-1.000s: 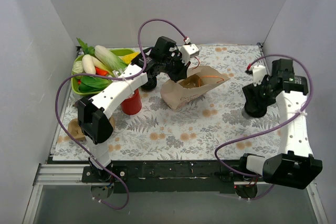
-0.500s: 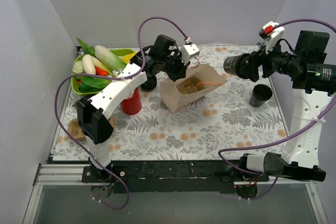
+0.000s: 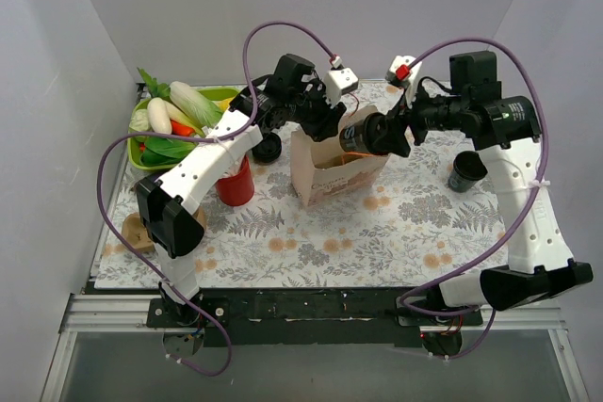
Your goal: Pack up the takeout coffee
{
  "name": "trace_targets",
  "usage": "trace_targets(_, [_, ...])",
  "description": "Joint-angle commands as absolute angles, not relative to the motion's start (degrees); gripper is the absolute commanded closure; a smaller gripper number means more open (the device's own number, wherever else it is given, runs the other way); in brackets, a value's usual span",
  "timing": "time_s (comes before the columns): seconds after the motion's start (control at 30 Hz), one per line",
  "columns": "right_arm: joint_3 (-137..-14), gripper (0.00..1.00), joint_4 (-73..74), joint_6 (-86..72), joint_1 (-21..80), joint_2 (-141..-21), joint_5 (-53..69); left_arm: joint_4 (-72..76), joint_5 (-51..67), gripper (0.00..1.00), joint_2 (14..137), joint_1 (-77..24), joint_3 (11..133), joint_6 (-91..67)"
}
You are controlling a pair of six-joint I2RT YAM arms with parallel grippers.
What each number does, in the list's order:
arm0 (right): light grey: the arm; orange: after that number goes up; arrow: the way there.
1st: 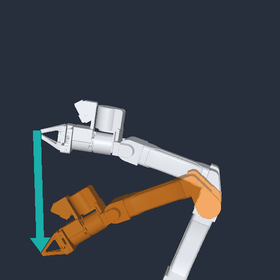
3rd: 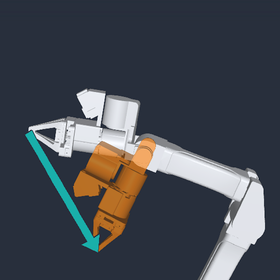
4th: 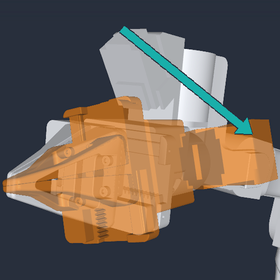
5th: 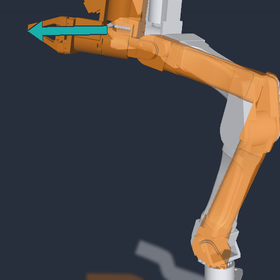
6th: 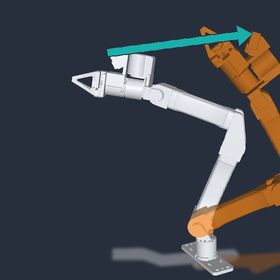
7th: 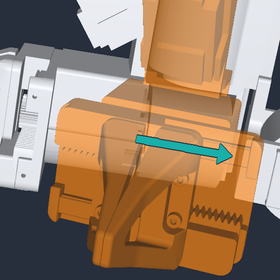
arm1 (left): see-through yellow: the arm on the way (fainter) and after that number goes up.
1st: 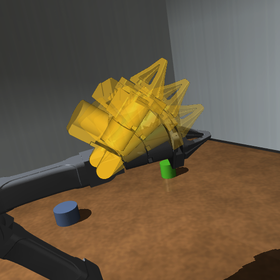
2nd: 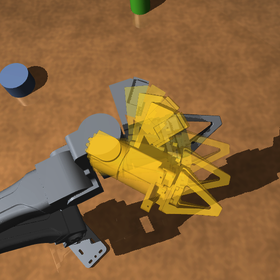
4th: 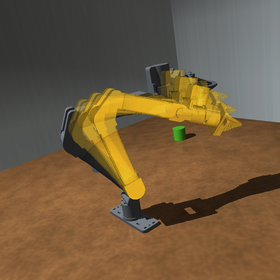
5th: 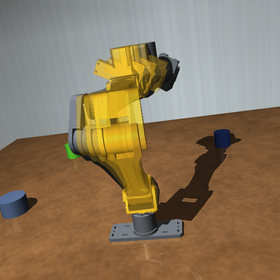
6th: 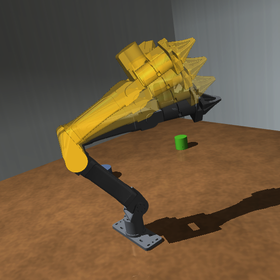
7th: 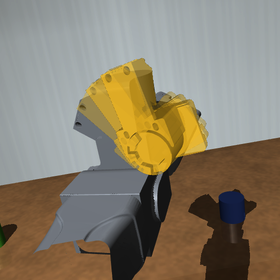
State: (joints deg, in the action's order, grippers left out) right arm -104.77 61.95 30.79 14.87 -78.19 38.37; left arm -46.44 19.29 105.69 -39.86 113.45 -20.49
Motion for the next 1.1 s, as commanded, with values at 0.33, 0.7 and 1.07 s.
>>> trace_targets(0.33, [-92.6, 0.99, 62.8, 42.1, 23.6, -71.6, 27.6, -50.0, 22.2, 0.56, 103.5, -39.9, 115.5, -22.1])
trace_targets(0.7, [-91.0, 0.99, 67.5, 54.7, 36.6, -70.6, 19.8, -41.7, 36.6, 0.43, 96.6, -39.9, 103.5, -22.0])
trace_targets(1.07, [-83.6, 0.99, 65.8, 55.6, 41.0, -67.3, 7.1, -16.8, 40.7, 0.2, 82.0, -39.6, 87.2, -24.7])
